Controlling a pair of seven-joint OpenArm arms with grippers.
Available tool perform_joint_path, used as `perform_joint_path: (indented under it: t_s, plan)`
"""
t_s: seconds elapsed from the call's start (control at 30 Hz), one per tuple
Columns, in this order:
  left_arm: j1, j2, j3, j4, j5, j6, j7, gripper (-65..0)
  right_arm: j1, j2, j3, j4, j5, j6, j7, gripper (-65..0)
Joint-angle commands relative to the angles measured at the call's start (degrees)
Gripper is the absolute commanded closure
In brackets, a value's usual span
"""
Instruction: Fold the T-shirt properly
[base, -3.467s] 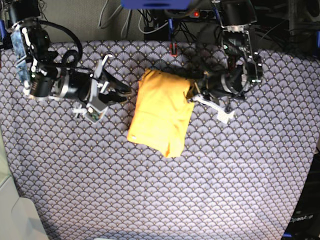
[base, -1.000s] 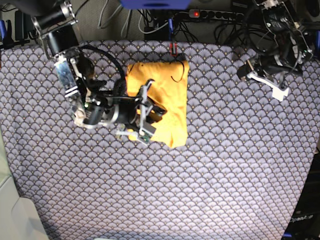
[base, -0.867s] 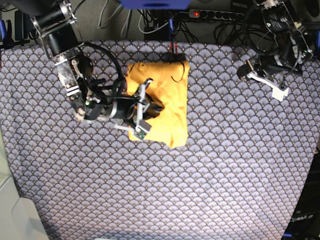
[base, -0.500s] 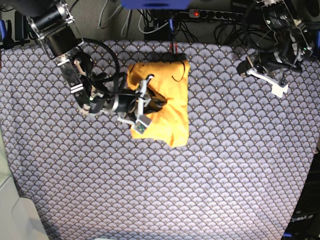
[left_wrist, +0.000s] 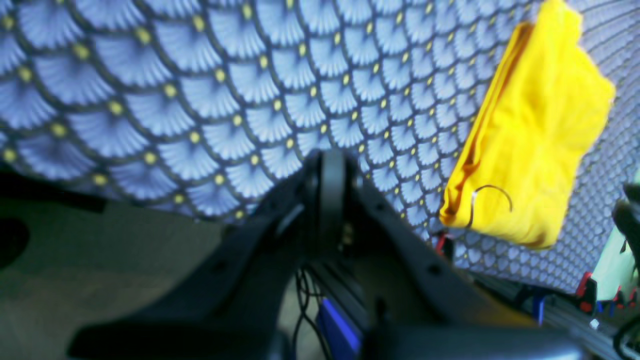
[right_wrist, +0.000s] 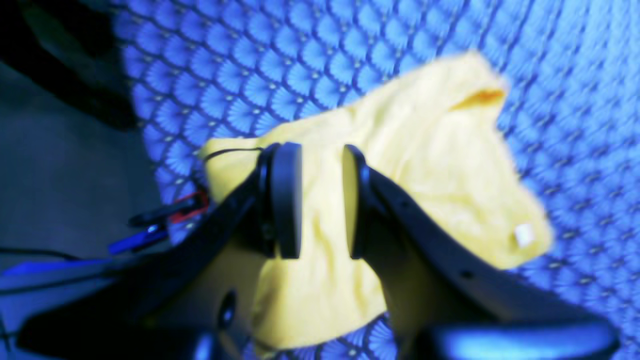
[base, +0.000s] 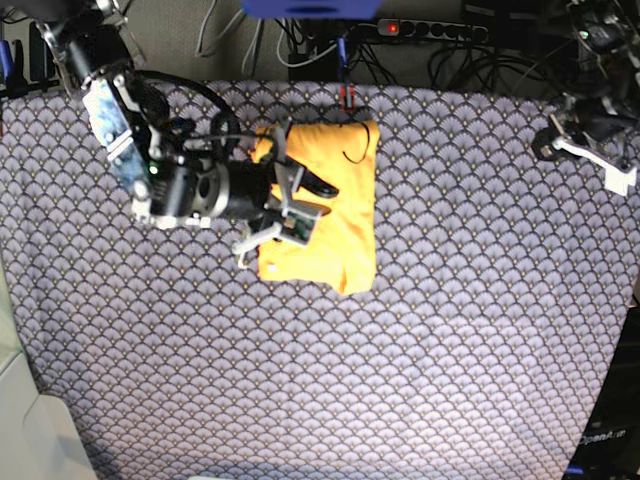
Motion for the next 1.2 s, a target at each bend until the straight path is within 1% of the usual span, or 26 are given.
perform_joint_path:
  t_s: [0.0, 0.1, 0.2, 0.27, 0.33, 0.37, 0.4, 0.47, 0.5, 0.6, 0.63, 0.7, 0.8, 0.87, 0.93, 0.97, 1.0, 1.07, 1.17]
  plan:
    - [0.9, -1.6, -1.3, 0.9, -1.5, -0.2, -0.4, 0.0, -0.2, 1.3, 0.3, 3.3, 1.1, 0.0, 0.0, -12.4]
    - [3.1, -3.4, -4.0, 0.8, -2.4, -0.2, -0.4, 0.0, -2.5, 2.4, 0.3, 5.5, 1.2, 0.0, -1.8, -12.4]
    - [4.9, -5.0, -5.7, 0.9, -2.4, -0.3, -0.4, 0.0, -5.7, 5.7, 0.5, 5.6, 1.1, 0.0, -1.3, -12.4]
    - [6.2, -6.1, -5.7, 0.9, -2.3, -0.3, -0.4, 0.0, -8.6, 7.4, 2.0, 5.8, 1.1, 0.0, -1.3, -12.4]
    - [7.5, -6.6, -5.7, 0.9, -2.0, -0.3, -0.4, 0.0, -12.0, 8.3, 3.9, 6.2, 1.2, 0.0, -1.3, -12.4]
    - [8.0, -7.1, -5.6, 1.1, -2.0, -1.0, -0.4, 0.0, -13.7, 9.0, 5.3, 6.5, 1.2, 0.0, -1.3, -12.3]
    - [8.4, -7.3, -5.3, 1.7, -1.8, -2.5, -0.4, 0.0, -15.2, 9.6, 6.5, 6.6, 1.4, 0.0, -1.3, -12.3]
    - [9.3, -7.4, -5.3, 3.3, -0.4, -6.4, -0.4, 0.0, -18.2, 10.5, 8.6, 6.7, 1.4, 0.0, -1.2, -12.3]
    - [9.7, -7.4, -5.3, 4.1, 1.2, -7.8, -0.4, 0.0, -19.7, 10.6, 9.5, 6.9, 1.4, 0.0, -0.8, -12.3]
    - [10.6, -6.7, -5.3, 5.5, 6.7, -11.6, -0.4, 0.0, -25.5, 11.8, 13.4, 7.3, 1.4, 0.0, 2.5, -10.2]
    - [11.0, -6.7, -5.2, 5.5, 8.7, -13.5, -0.4, 0.0, -27.5, 12.1, 14.9, 7.3, 1.4, 0.0, 4.0, -8.9]
    - [11.2, -6.3, -5.2, 5.1, 12.7, -17.9, -0.4, 0.0, -31.5, 12.4, 17.6, 7.2, 1.3, 0.0, 6.8, -6.9]
    - [11.3, -4.6, -5.2, 5.6, 20.2, -25.0, -0.4, 0.0, -37.8, 12.5, 22.4, 7.2, 1.2, 0.0, 10.8, -5.6]
    - [11.3, -3.5, -5.1, 5.6, 25.3, -28.9, -0.4, 0.0, -41.9, 12.5, 25.1, 7.1, 1.2, 0.0, 13.9, -4.4]
    - [11.3, -2.6, -3.0, 5.6, 31.2, -33.0, -0.6, 0.0, -46.1, 12.5, 27.8, 7.1, 1.2, 0.0, 17.4, -1.9]
    - [11.4, -2.2, -1.6, 5.6, 34.0, -33.7, -1.9, 0.0, -47.9, 12.5, 29.0, 7.0, 1.2, 0.0, 18.7, -0.7]
    - [12.2, -1.9, -0.1, 5.6, 37.6, -33.7, -3.7, 0.0, -49.7, 12.4, 30.5, 7.0, 1.2, 0.0, 20.2, 0.0]
    - [13.2, 0.7, 2.8, 5.5, 44.4, -33.7, -8.2, 0.0, -53.4, 12.3, 33.3, 7.0, 1.1, 0.0, 23.1, 0.0]
    - [14.6, 5.2, 5.4, 5.1, 54.7, -33.7, -15.2, 0.0, -57.6, 12.1, 35.6, 6.2, 1.1, 0.0, 26.4, 0.0]
